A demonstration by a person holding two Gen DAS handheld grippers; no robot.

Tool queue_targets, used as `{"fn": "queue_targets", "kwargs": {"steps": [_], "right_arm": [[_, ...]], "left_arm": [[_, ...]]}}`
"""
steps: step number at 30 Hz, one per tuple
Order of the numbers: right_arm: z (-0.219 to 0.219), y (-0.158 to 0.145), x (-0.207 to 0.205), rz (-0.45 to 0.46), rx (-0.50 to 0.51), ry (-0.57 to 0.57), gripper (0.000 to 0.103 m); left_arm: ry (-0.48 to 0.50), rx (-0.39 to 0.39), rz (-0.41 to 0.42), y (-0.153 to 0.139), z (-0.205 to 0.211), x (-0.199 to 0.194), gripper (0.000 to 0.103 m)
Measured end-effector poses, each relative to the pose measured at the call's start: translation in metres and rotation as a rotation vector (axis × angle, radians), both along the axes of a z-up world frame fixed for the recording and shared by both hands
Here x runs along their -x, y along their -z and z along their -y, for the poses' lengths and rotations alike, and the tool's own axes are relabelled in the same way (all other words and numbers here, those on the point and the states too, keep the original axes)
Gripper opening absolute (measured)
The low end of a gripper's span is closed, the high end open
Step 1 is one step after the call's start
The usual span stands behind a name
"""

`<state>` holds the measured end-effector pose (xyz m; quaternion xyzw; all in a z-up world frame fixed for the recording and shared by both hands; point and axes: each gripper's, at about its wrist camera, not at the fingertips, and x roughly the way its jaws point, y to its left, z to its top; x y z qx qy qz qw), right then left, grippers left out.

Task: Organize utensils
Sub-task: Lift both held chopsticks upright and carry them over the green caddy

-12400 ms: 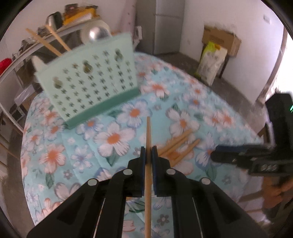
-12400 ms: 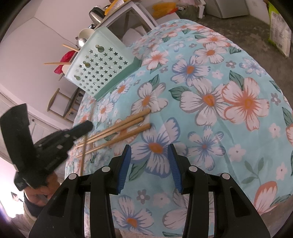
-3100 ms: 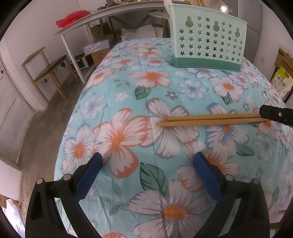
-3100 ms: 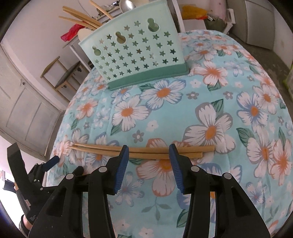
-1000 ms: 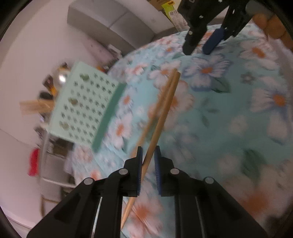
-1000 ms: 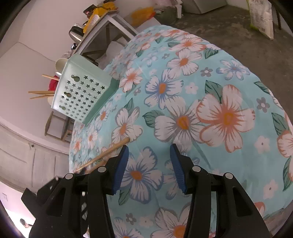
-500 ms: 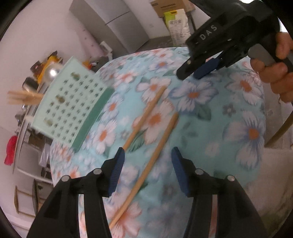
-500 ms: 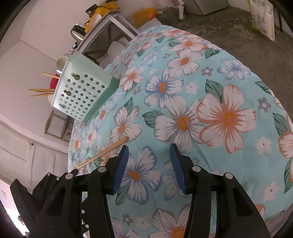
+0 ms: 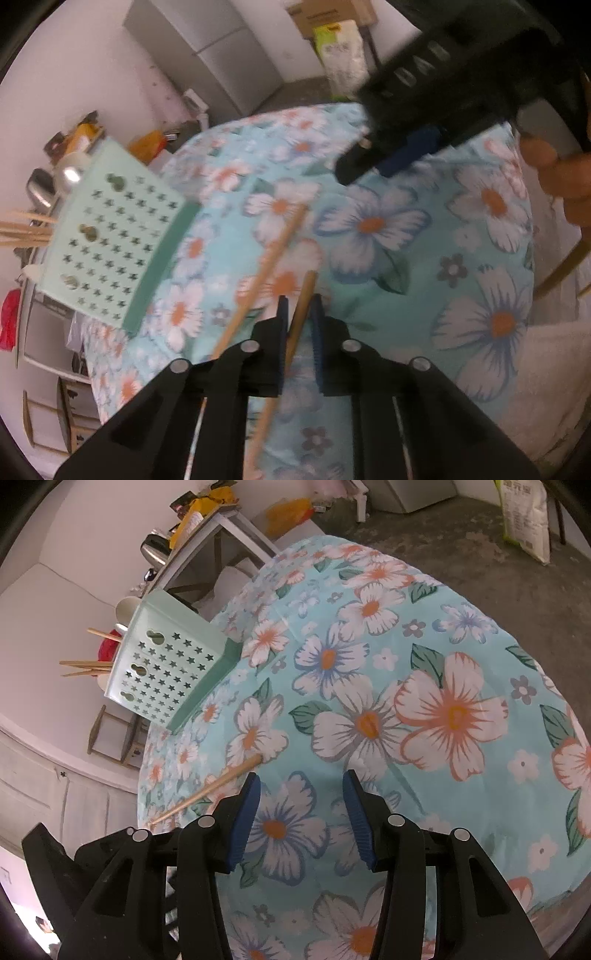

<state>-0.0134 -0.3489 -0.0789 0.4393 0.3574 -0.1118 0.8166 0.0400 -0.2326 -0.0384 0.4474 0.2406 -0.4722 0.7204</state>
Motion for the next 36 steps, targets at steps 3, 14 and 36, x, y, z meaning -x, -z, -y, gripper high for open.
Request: {"fn": "queue_targets", "kwargs": {"steps": [3, 14, 36], "right_arm": [[-0.002, -0.005, -0.002, 0.016, -0.006, -0.001, 0.046], [-0.024, -0.009, -0.027, 0.055, -0.086, -0.079, 0.045], [-0.021, 0.028, -0.078, 0.052, -0.212, 0.040, 0.016]], "left_arm": [[-0.043, 0.046, -0.016, -0.015, -0.007, -0.012, 0.006], [-0.366, 0.385, -0.259, -0.083, -0.079, -0.082, 0.005], [-0.751, 0.743, -0.874, -0.056, -0.182, -0.151, 0.005]]}}
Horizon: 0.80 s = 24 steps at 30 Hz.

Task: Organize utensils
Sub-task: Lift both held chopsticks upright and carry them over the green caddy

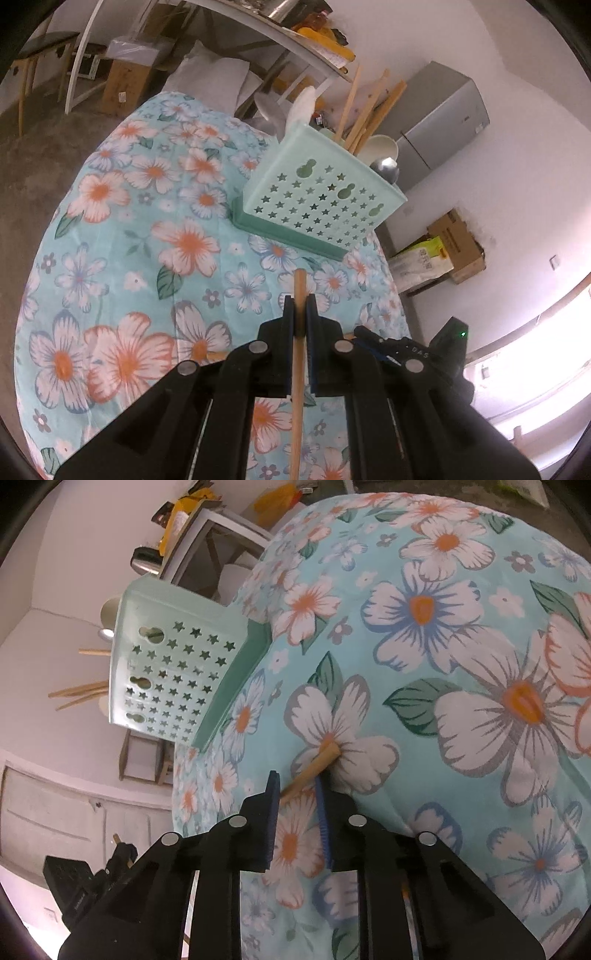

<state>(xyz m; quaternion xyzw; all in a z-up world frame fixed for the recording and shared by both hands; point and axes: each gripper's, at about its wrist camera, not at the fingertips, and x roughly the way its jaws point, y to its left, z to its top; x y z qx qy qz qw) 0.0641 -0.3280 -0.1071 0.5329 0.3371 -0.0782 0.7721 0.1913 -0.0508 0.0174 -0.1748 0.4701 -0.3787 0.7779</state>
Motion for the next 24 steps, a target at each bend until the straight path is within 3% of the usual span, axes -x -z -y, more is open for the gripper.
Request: {"fn": "queue_targets", "kwargs": {"steps": [6, 14, 19, 24], "right_arm": [[0.007, -0.011, 0.013, 0.051, 0.018, -0.007, 0.013], [0.013, -0.075, 0.041, 0.191, 0.215, -0.025, 0.008], [0.018, -0.115, 0.064, 0.265, 0.329, 0.001, 0.005], [0.019, -0.135, 0.078, 0.302, 0.401, 0.015, 0.004]], "left_arm": [[-0.026, 0.037, 0.014, -0.015, -0.011, -0.003, 0.005], [-0.040, 0.094, 0.097, -0.061, -0.012, -0.015, 0.005], [-0.053, 0.172, 0.253, -0.123, 0.000, -0.025, 0.005], [-0.081, 0.224, 0.460, -0.191, 0.024, -0.033, 0.005]]}}
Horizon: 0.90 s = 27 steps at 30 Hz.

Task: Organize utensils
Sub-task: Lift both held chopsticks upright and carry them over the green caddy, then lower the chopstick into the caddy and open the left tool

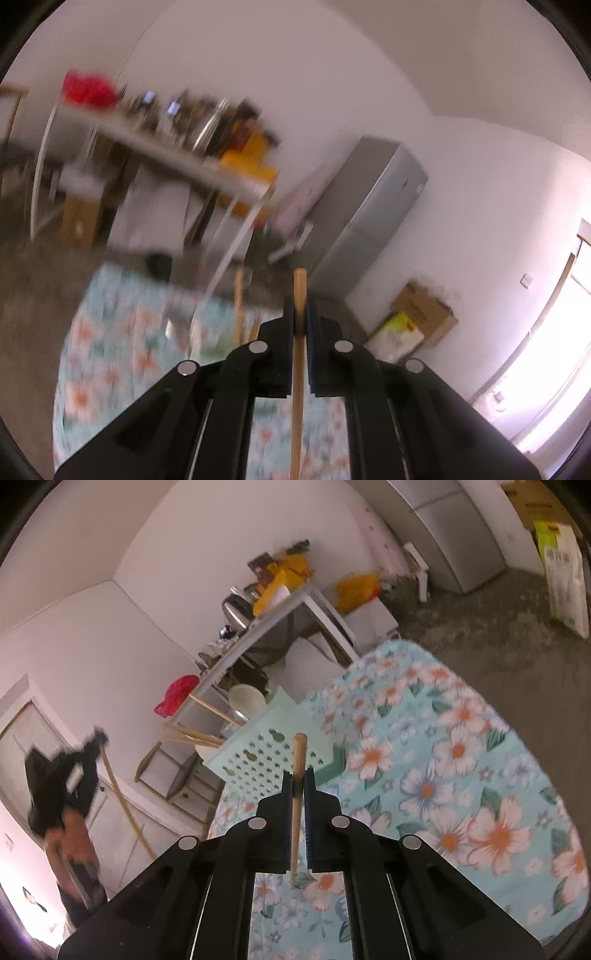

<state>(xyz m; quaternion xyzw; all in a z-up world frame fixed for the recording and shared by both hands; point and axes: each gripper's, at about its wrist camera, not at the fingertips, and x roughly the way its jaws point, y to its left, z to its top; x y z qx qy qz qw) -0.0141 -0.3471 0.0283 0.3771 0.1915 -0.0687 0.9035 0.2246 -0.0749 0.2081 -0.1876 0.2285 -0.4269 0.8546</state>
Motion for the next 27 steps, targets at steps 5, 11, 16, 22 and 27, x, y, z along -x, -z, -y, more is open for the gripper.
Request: {"fn": "queue_targets", "kwargs": {"steps": [5, 11, 16, 22, 27], "right_arm": [[-0.008, -0.008, 0.000, 0.012, 0.064, -0.004, 0.004], [-0.009, 0.002, -0.002, 0.018, 0.037, -0.044, 0.004], [-0.007, 0.001, -0.002, 0.032, 0.043, -0.065, 0.004], [-0.005, 0.004, 0.001, 0.033, 0.029, -0.067, 0.004], [-0.006, 0.004, 0.005, 0.029, 0.033, -0.064, 0.004]], "left_arm": [[-0.090, 0.040, 0.136, -0.042, 0.022, -0.013, 0.005], [-0.218, 0.004, 0.252, -0.056, 0.064, -0.038, 0.005], [-0.289, -0.041, 0.274, -0.039, 0.096, -0.058, 0.005], [-0.294, -0.109, 0.308, 0.002, 0.128, -0.067, 0.005], [-0.202, -0.179, 0.270, 0.031, 0.142, -0.065, 0.006]]}}
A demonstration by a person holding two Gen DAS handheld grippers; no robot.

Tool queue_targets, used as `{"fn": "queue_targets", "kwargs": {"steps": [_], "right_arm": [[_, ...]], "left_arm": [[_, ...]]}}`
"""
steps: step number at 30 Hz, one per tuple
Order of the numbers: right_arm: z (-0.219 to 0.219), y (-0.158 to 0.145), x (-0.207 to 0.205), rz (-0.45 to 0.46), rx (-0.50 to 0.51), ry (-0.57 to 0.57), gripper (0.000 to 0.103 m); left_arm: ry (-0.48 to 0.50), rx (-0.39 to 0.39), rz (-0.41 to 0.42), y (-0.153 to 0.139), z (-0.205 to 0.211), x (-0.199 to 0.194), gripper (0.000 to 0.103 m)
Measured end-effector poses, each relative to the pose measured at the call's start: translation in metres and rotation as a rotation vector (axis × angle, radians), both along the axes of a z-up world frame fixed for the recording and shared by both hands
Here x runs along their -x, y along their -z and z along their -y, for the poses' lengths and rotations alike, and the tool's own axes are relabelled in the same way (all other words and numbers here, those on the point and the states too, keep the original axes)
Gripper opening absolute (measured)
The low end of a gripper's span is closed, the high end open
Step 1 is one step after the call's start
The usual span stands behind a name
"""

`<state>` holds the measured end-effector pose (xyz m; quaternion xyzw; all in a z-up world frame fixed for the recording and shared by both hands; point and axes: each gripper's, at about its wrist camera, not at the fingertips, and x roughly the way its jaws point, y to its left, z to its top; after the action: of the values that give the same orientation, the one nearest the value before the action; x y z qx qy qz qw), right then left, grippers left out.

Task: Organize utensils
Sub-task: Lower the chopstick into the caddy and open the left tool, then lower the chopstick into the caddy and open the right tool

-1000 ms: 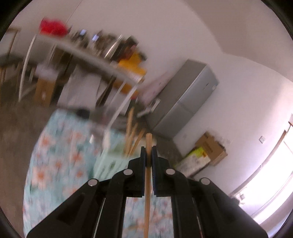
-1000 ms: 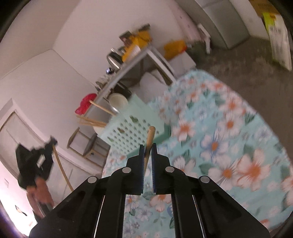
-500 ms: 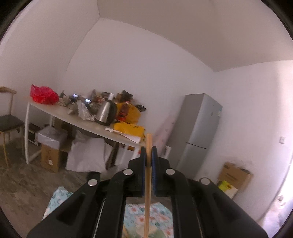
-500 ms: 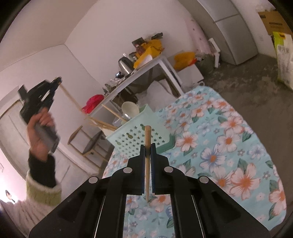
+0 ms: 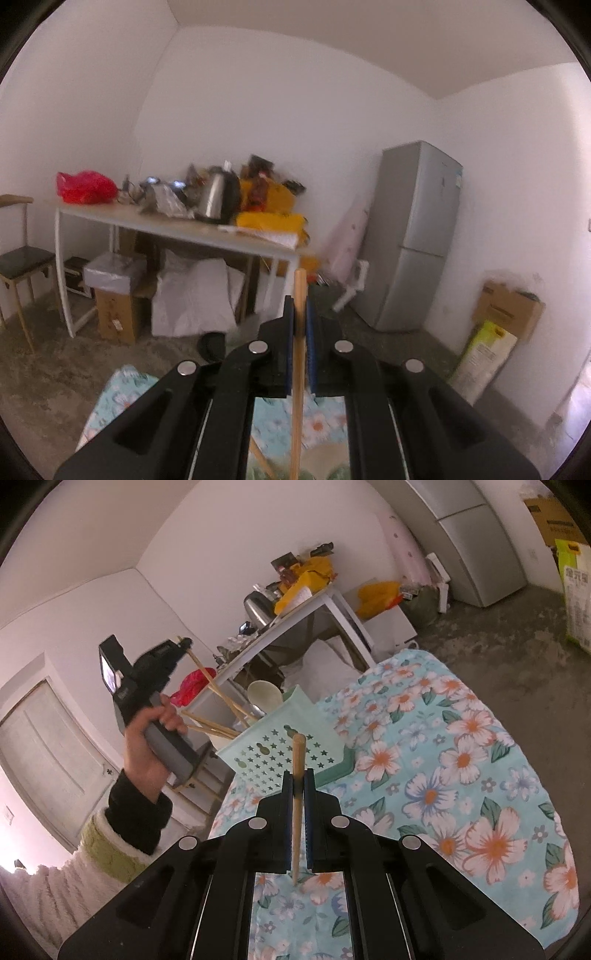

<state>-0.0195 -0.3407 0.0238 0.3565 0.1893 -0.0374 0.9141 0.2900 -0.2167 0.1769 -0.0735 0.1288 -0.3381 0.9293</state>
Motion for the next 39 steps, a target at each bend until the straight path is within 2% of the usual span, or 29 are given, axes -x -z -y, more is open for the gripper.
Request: {"fn": "queue_targets", "kwargs": {"steps": [5, 9, 17, 20, 24, 30, 34, 36, 39], "right_arm": [[-0.002, 0.000, 0.003, -0.004, 0.002, 0.003, 0.004], [-0.007, -0.005, 0.004, -0.002, 0.016, 0.001, 0.004], [-0.017, -0.028, 0.003, 0.021, 0.089, 0.000, 0.004], [-0.020, -0.052, -0.001, 0.063, 0.146, -0.006, 0.004], [-0.030, -0.098, -0.012, 0.153, 0.262, -0.020, 0.004], [-0.060, -0.162, -0.043, 0.290, 0.490, -0.032, 0.004], [-0.078, -0.178, -0.076, 0.306, 0.604, -0.056, 0.004], [-0.086, -0.177, -0.097, 0.288, 0.655, -0.071, 0.004], [-0.094, -0.168, -0.119, 0.255, 0.720, -0.071, 0.004]], "left_arm": [[0.106, 0.003, -0.041, 0.000, -0.010, 0.022, 0.019], [0.174, 0.021, -0.048, -0.008, -0.024, 0.044, 0.023], [0.242, 0.033, -0.060, -0.014, -0.076, 0.089, 0.039], [0.218, 0.001, -0.064, 0.000, -0.103, 0.107, 0.048], [0.164, -0.056, -0.093, 0.027, -0.131, 0.125, 0.062], [0.053, -0.112, -0.244, 0.073, -0.173, 0.142, 0.080], [-0.037, -0.120, -0.276, 0.087, -0.199, 0.150, 0.087], [-0.073, -0.126, -0.277, 0.091, -0.210, 0.153, 0.095], [-0.118, -0.141, -0.278, 0.094, -0.220, 0.150, 0.097]]}}
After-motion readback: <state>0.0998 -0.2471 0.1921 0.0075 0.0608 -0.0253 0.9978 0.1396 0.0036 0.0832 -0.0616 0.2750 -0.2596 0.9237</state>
